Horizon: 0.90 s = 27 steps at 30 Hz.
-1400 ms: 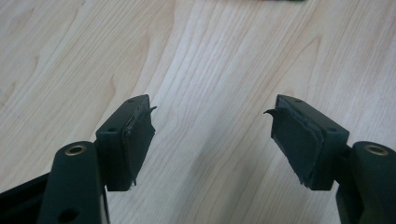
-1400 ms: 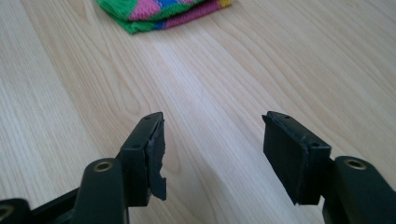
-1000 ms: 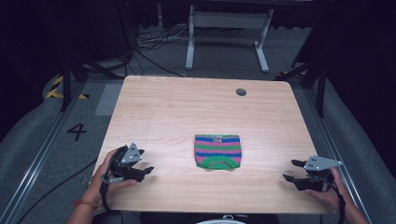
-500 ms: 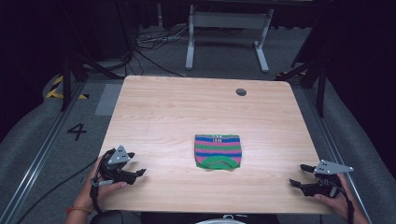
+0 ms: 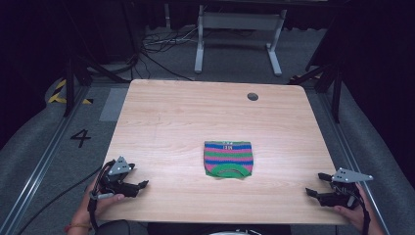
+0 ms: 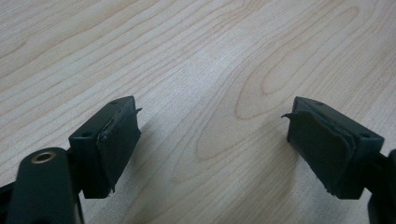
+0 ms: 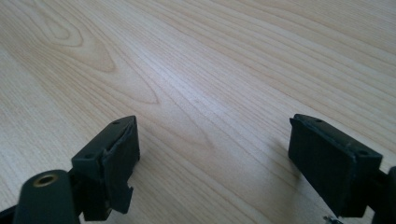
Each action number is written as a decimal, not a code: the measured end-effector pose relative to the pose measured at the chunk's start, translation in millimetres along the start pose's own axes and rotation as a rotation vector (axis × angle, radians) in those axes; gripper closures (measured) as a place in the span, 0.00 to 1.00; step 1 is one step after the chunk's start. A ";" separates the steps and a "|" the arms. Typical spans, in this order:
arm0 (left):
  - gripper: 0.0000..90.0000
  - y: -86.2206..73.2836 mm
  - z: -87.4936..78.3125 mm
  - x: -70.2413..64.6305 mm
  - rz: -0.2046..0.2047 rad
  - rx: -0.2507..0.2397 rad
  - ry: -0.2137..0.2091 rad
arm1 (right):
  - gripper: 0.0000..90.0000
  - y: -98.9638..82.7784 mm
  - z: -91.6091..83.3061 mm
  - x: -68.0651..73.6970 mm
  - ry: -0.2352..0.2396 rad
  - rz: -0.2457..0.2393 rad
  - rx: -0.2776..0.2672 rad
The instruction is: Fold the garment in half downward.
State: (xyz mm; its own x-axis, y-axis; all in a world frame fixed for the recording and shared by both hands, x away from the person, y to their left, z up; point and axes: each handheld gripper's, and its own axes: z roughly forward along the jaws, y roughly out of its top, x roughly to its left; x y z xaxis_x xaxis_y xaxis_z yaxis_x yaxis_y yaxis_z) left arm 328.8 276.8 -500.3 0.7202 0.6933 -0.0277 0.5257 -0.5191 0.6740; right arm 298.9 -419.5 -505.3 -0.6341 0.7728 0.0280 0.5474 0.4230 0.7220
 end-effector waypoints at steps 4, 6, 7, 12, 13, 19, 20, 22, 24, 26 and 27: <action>0.17 0.0 0.2 0.0 -0.004 0.001 0.002 | 0.18 -0.1 -0.1 0.4 -0.007 0.007 0.002; 0.16 0.5 0.5 -0.7 -0.012 0.007 0.006 | 0.17 -0.1 0.0 0.4 -0.010 0.010 0.003; 0.16 0.6 0.6 -0.8 -0.014 0.008 0.008 | 0.17 -0.1 0.0 0.3 -0.013 0.012 0.004; 0.14 1.9 1.9 -1.0 -0.019 0.011 0.020 | 0.17 -0.9 -0.7 0.8 -0.025 0.022 0.004; 0.14 1.9 1.9 -1.0 -0.019 0.011 0.020 | 0.17 -0.8 -0.7 0.7 -0.025 0.022 0.004; 0.10 3.4 3.5 -0.8 -0.028 0.023 0.029 | 0.17 -0.8 -0.7 0.8 -0.025 0.022 0.004; 0.10 3.5 3.7 -0.6 -0.026 0.021 0.030 | 0.17 -0.9 -0.7 0.8 -0.025 0.022 0.004; 0.09 3.7 4.2 -0.8 -0.032 0.023 0.026 | 0.17 -0.8 -0.7 0.7 -0.025 0.022 0.004; 0.08 3.9 4.5 -0.8 -0.034 0.023 0.030 | 0.17 -0.8 -0.7 0.7 -0.025 0.022 0.004; 0.08 4.1 4.7 -0.7 -0.033 0.025 0.033 | 0.17 -0.8 -0.7 0.8 -0.025 0.023 0.004; 0.07 4.2 4.8 -0.7 -0.036 0.025 0.034 | 0.17 -0.8 -0.7 0.7 -0.025 0.022 0.004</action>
State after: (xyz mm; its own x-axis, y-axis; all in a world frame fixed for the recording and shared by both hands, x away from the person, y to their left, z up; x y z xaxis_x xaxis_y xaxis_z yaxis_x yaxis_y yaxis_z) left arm 332.7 271.7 -501.0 0.6853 0.7278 -0.0266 0.5626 -0.5058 0.6539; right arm 297.6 -419.6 -505.4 -0.6080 0.7935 0.0269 0.5637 0.4076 0.7184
